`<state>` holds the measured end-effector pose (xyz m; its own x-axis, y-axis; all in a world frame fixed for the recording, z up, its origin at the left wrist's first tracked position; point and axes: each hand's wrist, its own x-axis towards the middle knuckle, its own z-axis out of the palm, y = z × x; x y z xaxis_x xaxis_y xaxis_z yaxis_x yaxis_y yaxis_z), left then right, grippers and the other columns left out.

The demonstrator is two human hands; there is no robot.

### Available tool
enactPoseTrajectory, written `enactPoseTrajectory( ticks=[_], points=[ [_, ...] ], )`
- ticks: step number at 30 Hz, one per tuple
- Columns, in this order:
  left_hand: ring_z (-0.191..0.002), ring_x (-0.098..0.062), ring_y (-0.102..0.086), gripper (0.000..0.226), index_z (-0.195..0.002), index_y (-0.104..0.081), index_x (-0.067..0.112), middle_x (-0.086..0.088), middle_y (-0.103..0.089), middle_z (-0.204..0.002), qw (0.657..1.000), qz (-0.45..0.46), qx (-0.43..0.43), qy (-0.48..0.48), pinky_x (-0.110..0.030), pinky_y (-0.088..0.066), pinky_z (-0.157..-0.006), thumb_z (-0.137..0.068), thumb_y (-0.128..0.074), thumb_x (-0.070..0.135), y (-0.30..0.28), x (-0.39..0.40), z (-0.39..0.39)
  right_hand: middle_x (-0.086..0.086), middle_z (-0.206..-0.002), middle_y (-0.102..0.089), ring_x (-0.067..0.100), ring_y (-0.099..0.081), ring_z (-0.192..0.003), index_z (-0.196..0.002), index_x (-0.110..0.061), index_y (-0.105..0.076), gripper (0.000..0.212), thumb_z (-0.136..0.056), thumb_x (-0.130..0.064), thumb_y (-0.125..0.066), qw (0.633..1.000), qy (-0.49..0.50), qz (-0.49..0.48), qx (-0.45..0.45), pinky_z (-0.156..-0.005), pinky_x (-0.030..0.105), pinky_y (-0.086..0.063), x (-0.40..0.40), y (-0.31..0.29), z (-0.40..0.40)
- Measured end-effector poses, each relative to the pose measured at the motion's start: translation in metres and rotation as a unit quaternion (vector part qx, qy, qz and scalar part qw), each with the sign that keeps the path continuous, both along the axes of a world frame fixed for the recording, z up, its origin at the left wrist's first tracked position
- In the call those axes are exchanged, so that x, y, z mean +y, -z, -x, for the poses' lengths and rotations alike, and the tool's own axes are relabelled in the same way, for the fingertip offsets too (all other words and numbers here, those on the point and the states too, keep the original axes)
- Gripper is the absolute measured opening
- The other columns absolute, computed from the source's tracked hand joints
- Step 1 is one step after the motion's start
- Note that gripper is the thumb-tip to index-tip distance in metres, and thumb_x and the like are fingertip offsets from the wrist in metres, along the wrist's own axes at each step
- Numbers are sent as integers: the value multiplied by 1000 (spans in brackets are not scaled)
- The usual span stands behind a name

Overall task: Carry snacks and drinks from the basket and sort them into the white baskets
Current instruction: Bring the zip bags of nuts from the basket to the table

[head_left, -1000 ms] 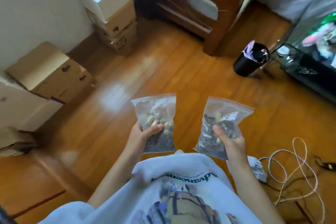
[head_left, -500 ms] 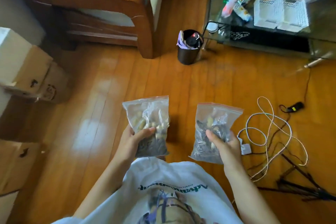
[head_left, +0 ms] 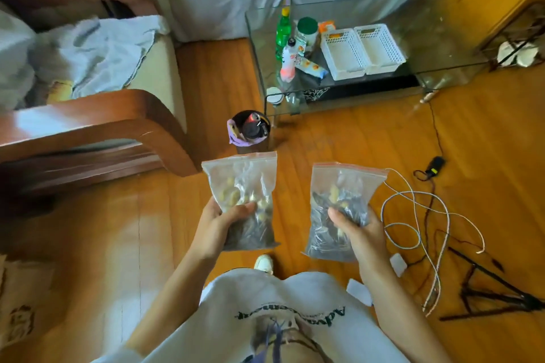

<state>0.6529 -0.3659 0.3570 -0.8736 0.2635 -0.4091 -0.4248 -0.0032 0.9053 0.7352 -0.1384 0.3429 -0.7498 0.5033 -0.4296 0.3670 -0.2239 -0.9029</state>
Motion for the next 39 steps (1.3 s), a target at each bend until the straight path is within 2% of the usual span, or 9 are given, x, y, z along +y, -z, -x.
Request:
enactPoseTrajectory(
  ticks=[4,9,14,16,21,26,30,34,39],
  points=[
    [-85,-28,-71,45,-102,-63,17,-8,-73,-94,999,-12,-24,34,-32,-56,-69,-59,-73,30,5,32,42,-15,-86,-74,3,-70,-80,-94,-26,-65,30,-72,-10,-76,999,49,-2,-3,-61,13,-53,22,6,24],
    [-79,-27,-71,46,-104,-62,11,-10,-72,-90,997,-19,-51,57,-28,-55,-59,-61,-72,23,16,86,85,-10,-84,-74,3,-70,-77,-95,-26,-64,32,-73,-6,-74,995,102,12,-6,-57,15,-54,70,17,57],
    [-80,-27,-70,49,-102,-62,11,-10,-72,-89,997,-5,-39,71,-30,-56,-66,-58,-72,28,20,161,143,-2,-99,-70,13,-67,-90,-102,-24,-61,35,-74,-7,-74,993,121,9,-3,-75,30,-54,144,24,113],
    [-81,-27,-70,53,-101,-63,12,-10,-72,-91,997,5,-28,69,-31,-56,-68,-54,-71,34,15,195,170,-1,-99,-70,14,-67,-90,-100,-25,-62,34,-74,-8,-75,993,121,6,-1,-76,30,-54,180,21,138],
    [-77,-19,-71,23,-88,-70,25,-2,-74,-84,997,-9,-9,71,-25,-55,-64,-66,-68,22,3,276,227,-9,-93,-73,6,-70,-83,-99,-28,-63,35,-71,-13,-78,995,102,-3,11,-64,23,-55,266,10,196],
    [-78,-19,-71,29,-87,-71,29,-1,-74,-84,998,-6,-7,57,-25,-55,-64,-58,-70,34,-3,327,266,-12,-94,-70,-2,-68,-78,-103,-26,-61,37,-72,-15,-77,994,103,0,19,-57,11,-52,326,5,241],
    [-75,-17,-71,20,-84,-72,28,0,-74,-80,999,12,-10,47,-24,-55,-64,-65,-66,25,6,353,300,-11,-95,-70,-3,-68,-77,-110,-22,-60,42,-73,-12,-76,993,118,1,23,-56,11,-51,362,9,270],
    [-76,-17,-71,31,-97,-67,19,1,-75,-82,999,20,-25,31,-23,-54,-63,-67,-65,24,17,388,346,-12,-93,-68,-9,-66,-73,-108,-22,-60,40,-72,-13,-77,991,129,-18,12,-54,8,-49,395,16,305],
    [-65,-12,-70,21,-91,-67,15,3,-73,-71,999,14,-33,30,-16,-51,-53,-71,-66,22,26,444,419,-4,-100,-70,6,-69,-85,-108,-23,-61,41,-71,-18,-78,993,117,-28,-6,-63,19,-55,445,23,373]
  ],
)
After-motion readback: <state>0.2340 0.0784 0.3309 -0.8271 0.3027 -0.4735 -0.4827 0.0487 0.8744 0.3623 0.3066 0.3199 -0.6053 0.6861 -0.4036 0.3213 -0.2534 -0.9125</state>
